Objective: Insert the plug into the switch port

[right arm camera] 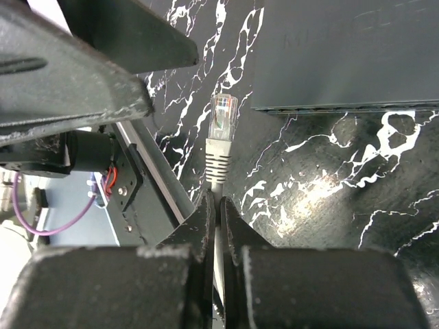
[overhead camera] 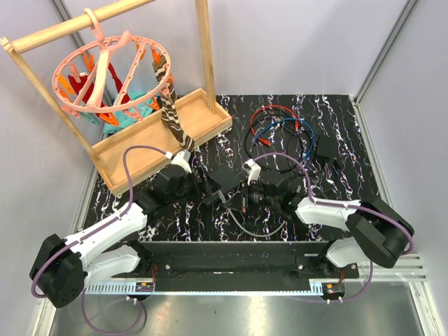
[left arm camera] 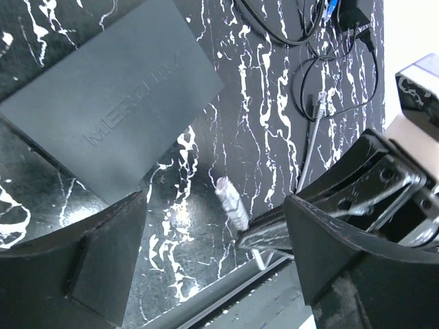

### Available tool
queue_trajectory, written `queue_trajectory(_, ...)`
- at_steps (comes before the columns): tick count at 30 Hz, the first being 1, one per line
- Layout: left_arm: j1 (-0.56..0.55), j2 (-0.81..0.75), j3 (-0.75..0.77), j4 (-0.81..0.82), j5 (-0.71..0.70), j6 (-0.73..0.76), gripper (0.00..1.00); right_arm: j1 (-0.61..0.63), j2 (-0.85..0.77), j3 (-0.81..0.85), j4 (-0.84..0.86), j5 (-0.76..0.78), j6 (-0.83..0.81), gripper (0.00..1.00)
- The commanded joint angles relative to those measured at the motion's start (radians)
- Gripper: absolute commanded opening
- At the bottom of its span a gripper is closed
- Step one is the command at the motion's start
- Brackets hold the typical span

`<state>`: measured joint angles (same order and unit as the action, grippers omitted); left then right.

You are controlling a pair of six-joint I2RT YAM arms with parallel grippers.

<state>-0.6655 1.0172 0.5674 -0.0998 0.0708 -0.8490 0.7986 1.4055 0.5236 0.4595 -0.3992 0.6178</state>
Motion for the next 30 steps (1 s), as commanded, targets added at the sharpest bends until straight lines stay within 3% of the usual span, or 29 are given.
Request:
queue_trajectory(1,-0.013,0.011,0.011,0.097,0.006,-0.059,0.77,0.04,-0.022,0.041,0.019,0.052,-0.055,0.0)
queue_trajectory(12,-0.037,0.035,-0.04,0.097,0.024,-0.137,0.63,0.106,-0.048,0.053,-0.008,0.154,-0.095,0.0)
queue_trajectory(23,-0.045,0.041,-0.069,0.144,0.049,-0.17,0.39,0.151,-0.034,0.073,-0.007,0.215,-0.127,0.0)
queue_trajectory(30,-0.045,0.04,-0.078,0.163,0.057,-0.165,0.05,0.168,-0.02,0.084,-0.008,0.237,-0.133,0.0)
